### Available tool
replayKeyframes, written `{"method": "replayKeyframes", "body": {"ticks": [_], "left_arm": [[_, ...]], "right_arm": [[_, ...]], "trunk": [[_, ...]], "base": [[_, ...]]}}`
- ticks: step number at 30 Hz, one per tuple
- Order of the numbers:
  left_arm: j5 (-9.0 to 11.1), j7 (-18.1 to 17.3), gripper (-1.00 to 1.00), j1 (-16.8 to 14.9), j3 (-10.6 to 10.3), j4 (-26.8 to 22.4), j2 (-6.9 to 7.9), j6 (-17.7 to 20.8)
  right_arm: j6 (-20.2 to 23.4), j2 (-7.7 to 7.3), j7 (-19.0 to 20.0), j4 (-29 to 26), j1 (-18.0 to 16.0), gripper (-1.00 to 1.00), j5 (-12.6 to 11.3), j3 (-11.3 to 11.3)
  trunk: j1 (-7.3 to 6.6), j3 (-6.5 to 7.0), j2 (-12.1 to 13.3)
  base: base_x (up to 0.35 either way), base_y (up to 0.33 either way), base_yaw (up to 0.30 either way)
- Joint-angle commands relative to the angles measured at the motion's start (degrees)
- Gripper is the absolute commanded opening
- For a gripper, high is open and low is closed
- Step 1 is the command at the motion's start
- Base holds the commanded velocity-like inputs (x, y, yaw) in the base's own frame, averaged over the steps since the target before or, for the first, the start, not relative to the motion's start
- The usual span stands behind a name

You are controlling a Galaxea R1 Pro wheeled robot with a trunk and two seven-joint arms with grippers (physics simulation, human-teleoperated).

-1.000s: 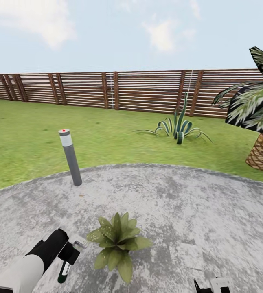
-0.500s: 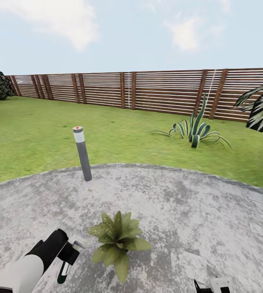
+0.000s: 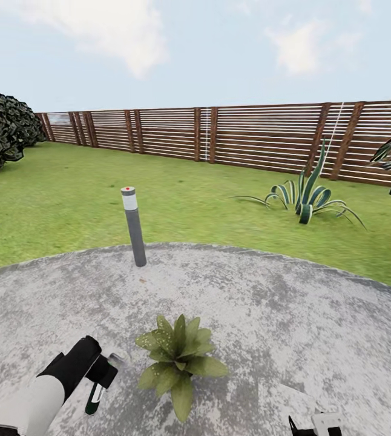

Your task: Pick up the pesticide atomizer in the garden and spray insectifuge to fully cover both potted plants in the garden.

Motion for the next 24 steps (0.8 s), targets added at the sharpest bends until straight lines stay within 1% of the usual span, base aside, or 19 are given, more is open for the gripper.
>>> {"method": "replayKeyframes", "body": {"ticks": [1, 3, 5, 7, 9, 11, 12, 14, 17, 18, 23, 24], "left_arm": [[-0.62, -0.65, -1.0, -0.16, -0.21, -0.58, 0.18, 0.2], [-0.64, -0.79, -1.0, -0.3, -0.26, -1.23, 0.09, 0.27], [-0.58, -0.83, -1.0, -0.39, -0.24, -2.9, -0.27, 0.46], [-0.44, -0.88, -1.0, -0.31, -0.29, -6.68, -0.48, 3.23], [-0.48, -0.87, -1.0, 0.09, -0.5, -8.27, -0.41, 4.34], [-0.66, -0.7, -1.0, 0.42, -0.56, -8.08, -0.27, 4.45], [-0.7, -0.59, -1.0, 1.28, -0.55, -7.94, -0.12, 4.41], [-0.73, -0.37, -1.0, 4.34, -0.51, -7.94, 0.02, 4.2], [-0.54, -0.21, -1.0, 6.67, -0.06, -7.89, 0.28, 4.01], [-0.43, -0.13, -1.0, 8.04, 0.12, -7.88, 0.31, 3.68], [-0.18, 2.08, -1.0, 8.93, 0.34, -7.83, -0.28, 3.64], [-0.1, 2.38, -1.0, 8.95, 0.4, -7.43, -0.19, 3.64]], "right_arm": [[-0.18, 0.0, 0.39, 0.03, -0.03, 1.0, 0.12, -0.48], [-0.18, 0.0, 0.39, 0.02, -0.03, 1.0, 0.13, -0.48], [-0.18, 0.0, 0.39, 0.01, -0.03, 1.0, 0.13, -0.48], [-0.18, 0.0, 0.41, -0.01, -0.03, 1.0, 0.13, -0.48], [-0.18, 0.0, 0.44, -0.01, -0.03, 1.0, 0.13, -0.48], [-0.18, 0.01, 0.47, 0.01, -0.03, 1.0, 0.13, -0.47], [-0.18, 0.0, 0.47, 0.03, -0.03, 1.0, 0.13, -0.48], [-0.18, 0.0, 0.48, 0.05, -0.03, 1.0, 0.13, -0.47], [-0.18, 0.03, 0.48, 0.04, -0.03, 1.0, 0.13, -0.46], [-0.18, 0.01, 0.48, 0.05, -0.03, 1.0, 0.13, -0.46], [-0.18, 0.01, 0.46, -0.02, -0.03, 1.0, 0.13, -0.48], [-0.18, 0.02, 0.42, -0.03, -0.03, 1.0, 0.09, -0.48]], "trunk": [[-0.01, -0.06, -0.02], [-0.01, -0.06, -0.02], [-0.01, -0.06, -0.02], [-0.01, -0.06, -0.02], [-0.01, -0.06, -0.02], [-0.01, -0.06, -0.02], [-0.01, -0.06, -0.02], [-0.01, -0.06, -0.02], [-0.01, -0.06, -0.02], [-0.01, -0.06, -0.02], [-0.01, -0.06, -0.02], [-0.01, -0.06, -0.02]], "base": [[0.0, -0.001, 0.003], [0.0, 0.0, 0.001], [0.0, 0.0, 0.0], [0.0, 0.0, 0.0], [0.0, 0.0, 0.0], [0.0, 0.0, 0.0], [0.0, 0.0, 0.0], [0.0, 0.0, 0.0], [0.0, 0.0, 0.0], [0.0, 0.0, 0.0], [0.0, 0.0, 0.0], [0.0, 0.0, 0.03]]}}
